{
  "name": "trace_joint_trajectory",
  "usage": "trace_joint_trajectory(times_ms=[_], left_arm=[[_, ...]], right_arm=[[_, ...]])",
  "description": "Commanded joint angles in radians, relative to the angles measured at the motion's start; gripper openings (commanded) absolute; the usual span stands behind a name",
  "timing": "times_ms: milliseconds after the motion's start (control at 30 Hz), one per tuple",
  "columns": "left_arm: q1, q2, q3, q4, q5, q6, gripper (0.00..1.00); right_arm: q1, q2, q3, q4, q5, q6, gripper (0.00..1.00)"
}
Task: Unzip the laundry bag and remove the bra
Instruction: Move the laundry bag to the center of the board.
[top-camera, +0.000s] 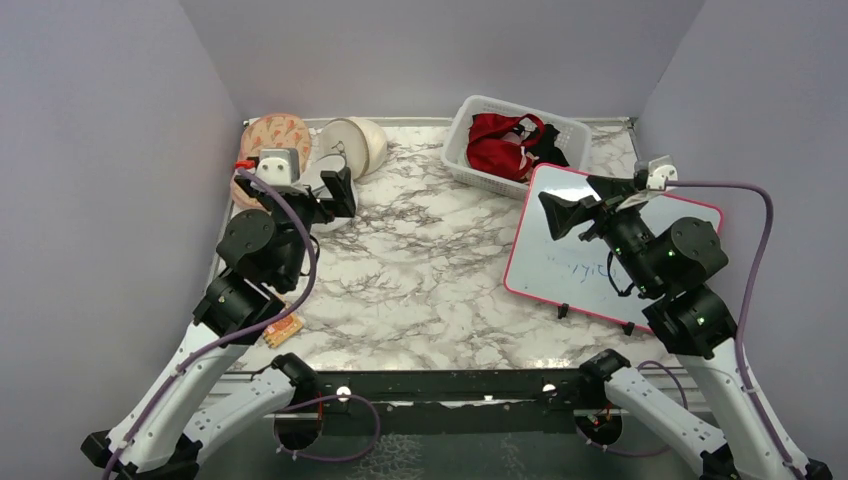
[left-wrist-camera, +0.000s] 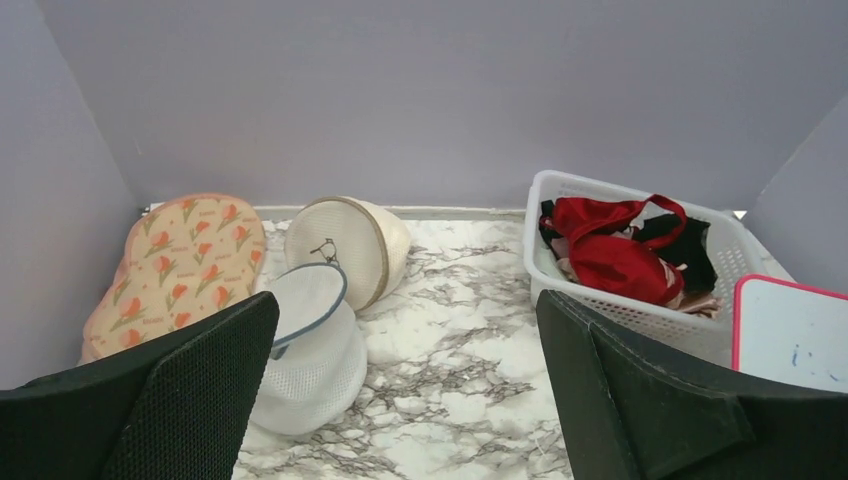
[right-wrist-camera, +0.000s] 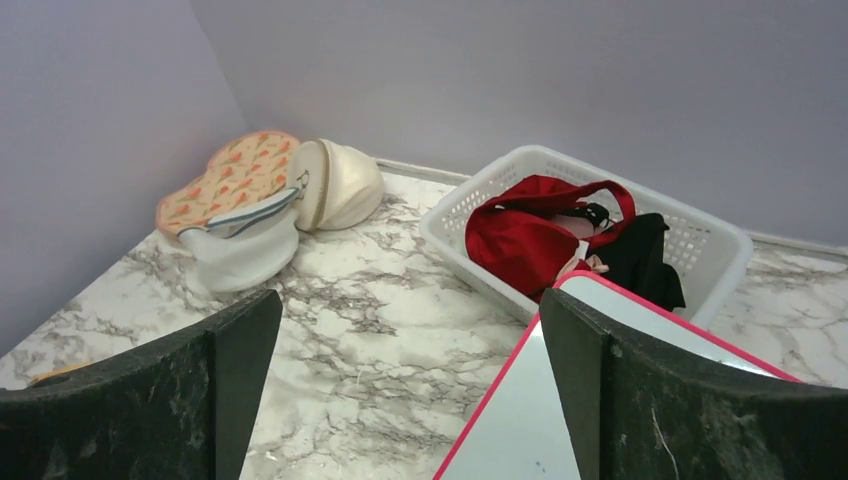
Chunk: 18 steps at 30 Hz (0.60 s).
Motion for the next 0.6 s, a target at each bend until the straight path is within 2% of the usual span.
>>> trace_joint_trajectory(times_ms=[0, 233, 567], left_arm=[[0.055, 0.047, -0.012, 0.056, 0.047, -0.029, 0.99], [0.163, 0.194, 0.013, 0.086, 0.144, -0.067, 0.99], [0.280, 0.575, 0.151, 0.030, 0.346, -0.162, 0.99]], right_arm=[[0.011, 0.034, -0.002, 0.021, 0.030, 0.026, 1.00], [0.028, 0.130, 0.017, -0.004, 0.074, 0.071, 1.00], [0.051, 0.287, 0.023, -0.073, 0.135, 0.171, 1.00]])
